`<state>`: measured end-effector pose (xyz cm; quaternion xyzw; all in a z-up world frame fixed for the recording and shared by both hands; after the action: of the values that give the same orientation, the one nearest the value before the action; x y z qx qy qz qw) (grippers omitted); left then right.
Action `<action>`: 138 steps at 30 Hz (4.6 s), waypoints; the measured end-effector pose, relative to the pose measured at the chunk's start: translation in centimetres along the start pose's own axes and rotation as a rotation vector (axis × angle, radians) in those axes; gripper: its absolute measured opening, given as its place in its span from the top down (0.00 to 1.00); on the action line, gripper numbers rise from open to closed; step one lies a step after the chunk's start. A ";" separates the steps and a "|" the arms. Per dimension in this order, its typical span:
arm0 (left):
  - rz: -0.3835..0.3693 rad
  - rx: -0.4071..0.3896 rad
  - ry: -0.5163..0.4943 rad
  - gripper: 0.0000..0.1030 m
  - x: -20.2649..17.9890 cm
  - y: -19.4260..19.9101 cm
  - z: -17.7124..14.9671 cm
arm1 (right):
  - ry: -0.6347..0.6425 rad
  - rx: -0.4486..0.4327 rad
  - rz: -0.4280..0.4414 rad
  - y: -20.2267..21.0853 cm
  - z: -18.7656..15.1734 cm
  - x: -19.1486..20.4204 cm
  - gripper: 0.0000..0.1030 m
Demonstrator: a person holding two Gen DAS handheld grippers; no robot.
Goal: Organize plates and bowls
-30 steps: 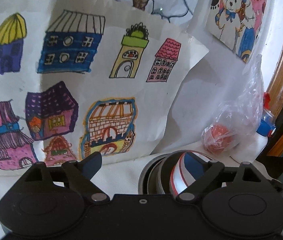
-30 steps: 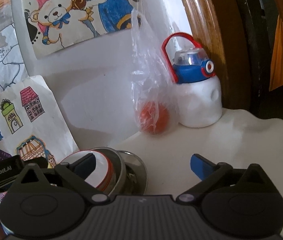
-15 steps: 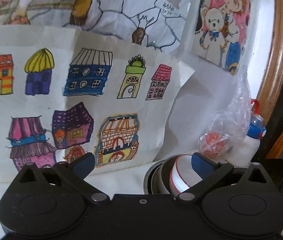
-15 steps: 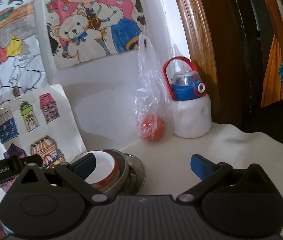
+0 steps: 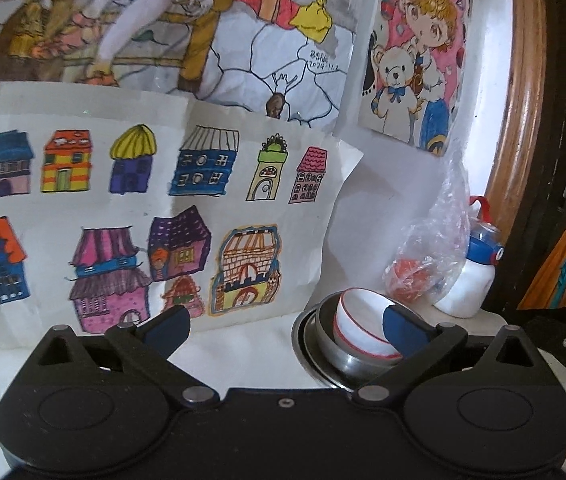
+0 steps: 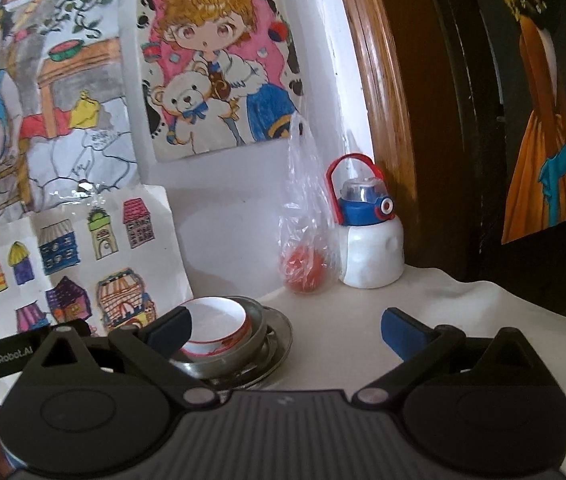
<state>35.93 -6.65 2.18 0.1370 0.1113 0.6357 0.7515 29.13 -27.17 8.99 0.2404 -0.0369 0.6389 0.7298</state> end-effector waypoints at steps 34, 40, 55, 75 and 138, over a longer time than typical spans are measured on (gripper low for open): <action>0.033 -0.054 -0.094 0.01 1.2 13.2 -4.9 | 0.051 -0.020 0.031 11.5 -6.3 2.2 0.00; 0.036 -0.037 -0.098 0.01 1.7 14.8 -6.1 | 0.057 -0.004 0.033 12.6 -7.7 2.4 0.00; 0.060 -0.028 -0.077 0.01 2.9 17.7 -8.7 | 0.026 -0.016 0.020 14.7 -9.2 2.0 0.00; 0.083 -0.017 -0.073 0.01 3.3 18.6 -10.2 | 0.015 0.003 0.023 15.1 -10.7 1.8 0.00; 0.094 0.018 -0.066 0.01 3.6 18.1 -11.5 | -0.007 0.030 0.016 14.6 -11.8 1.9 0.00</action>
<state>15.85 0.45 -2.31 0.1698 0.0857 0.6645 0.7226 12.58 -19.76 3.73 0.2531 -0.0318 0.6445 0.7208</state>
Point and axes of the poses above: each gripper's, at about its wrist camera, not at the fingertips, and y roughly against the way its jaws point, x to its left, z to its top, the point moved 9 cm from there along -y, roughly the way its jaws point, and after that the axes turned 12 degrees about -y, right-handed, at the moved point
